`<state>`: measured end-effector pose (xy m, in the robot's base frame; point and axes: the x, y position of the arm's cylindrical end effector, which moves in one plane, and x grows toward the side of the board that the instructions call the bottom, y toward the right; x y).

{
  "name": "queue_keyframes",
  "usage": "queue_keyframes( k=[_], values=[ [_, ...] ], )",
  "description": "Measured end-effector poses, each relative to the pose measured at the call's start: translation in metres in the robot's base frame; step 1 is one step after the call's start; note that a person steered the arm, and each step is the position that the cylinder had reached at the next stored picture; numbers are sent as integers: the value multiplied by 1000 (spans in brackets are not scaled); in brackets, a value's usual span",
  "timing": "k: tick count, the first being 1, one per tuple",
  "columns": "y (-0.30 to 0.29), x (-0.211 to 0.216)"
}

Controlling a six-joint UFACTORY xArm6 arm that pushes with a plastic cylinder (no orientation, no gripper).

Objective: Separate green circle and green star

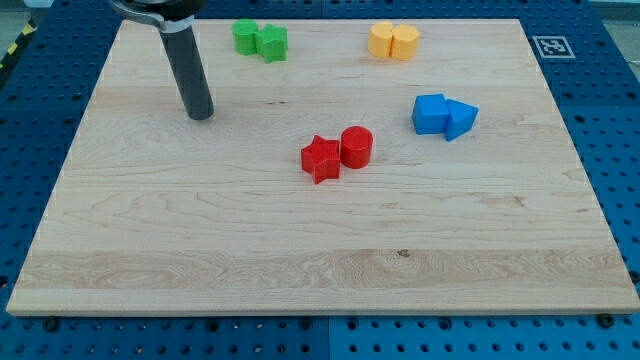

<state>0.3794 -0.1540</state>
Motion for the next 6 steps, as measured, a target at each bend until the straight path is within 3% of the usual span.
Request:
queue_keyframes(
  k=[2,4,5,6],
  values=[
    [-1,-11],
    [-44,-81],
    [-47,-136],
    [-47,-162]
  ],
)
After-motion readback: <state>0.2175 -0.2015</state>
